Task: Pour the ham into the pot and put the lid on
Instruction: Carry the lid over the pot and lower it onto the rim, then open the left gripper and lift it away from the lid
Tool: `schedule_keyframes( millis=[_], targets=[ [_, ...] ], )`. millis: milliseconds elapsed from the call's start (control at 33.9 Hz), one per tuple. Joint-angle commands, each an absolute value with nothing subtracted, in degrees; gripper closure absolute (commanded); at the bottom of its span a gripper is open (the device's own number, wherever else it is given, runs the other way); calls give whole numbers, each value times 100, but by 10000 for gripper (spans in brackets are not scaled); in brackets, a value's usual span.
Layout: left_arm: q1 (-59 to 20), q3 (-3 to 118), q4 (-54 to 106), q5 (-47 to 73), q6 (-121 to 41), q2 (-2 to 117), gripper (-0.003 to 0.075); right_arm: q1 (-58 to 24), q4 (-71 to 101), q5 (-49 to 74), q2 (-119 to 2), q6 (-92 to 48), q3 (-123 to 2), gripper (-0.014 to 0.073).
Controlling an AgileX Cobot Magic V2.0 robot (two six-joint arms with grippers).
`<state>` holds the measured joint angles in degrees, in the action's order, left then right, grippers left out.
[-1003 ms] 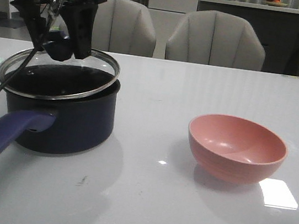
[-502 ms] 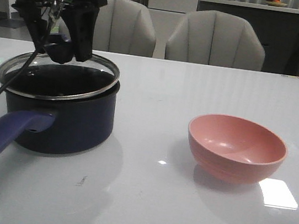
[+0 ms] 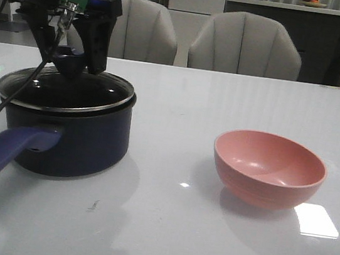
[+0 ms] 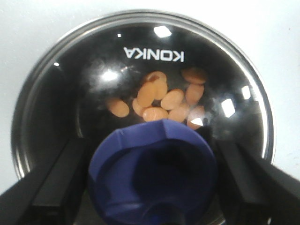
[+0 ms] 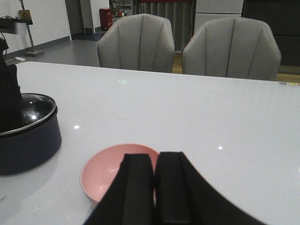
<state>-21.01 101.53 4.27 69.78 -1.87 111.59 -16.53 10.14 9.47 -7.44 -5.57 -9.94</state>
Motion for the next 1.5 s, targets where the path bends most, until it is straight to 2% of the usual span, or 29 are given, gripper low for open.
schedule_keyframes(
  millis=[0,885,1239,1357,1475],
  targets=[
    [-2131,10381,442,6898,-192,10877,142,-1646,1046,448,-794,-618,-1162,424],
    [-2131,10424,791,7276,-243,10795,146,-1646,1046,448,-794,-618,-1162,424],
    [-2131,10304,696,7276,-382,9864,147,-1646,1046,448,-794,-618,-1162,424],
    [-2131,9751,749,7198,-570,9185,148,-1646,1046,448,-794,-618,-1162,424],
    [-2131,8914,749,6634,-583,8333,148,-1646,1046,448,-794,-618,-1162,424]
  ],
)
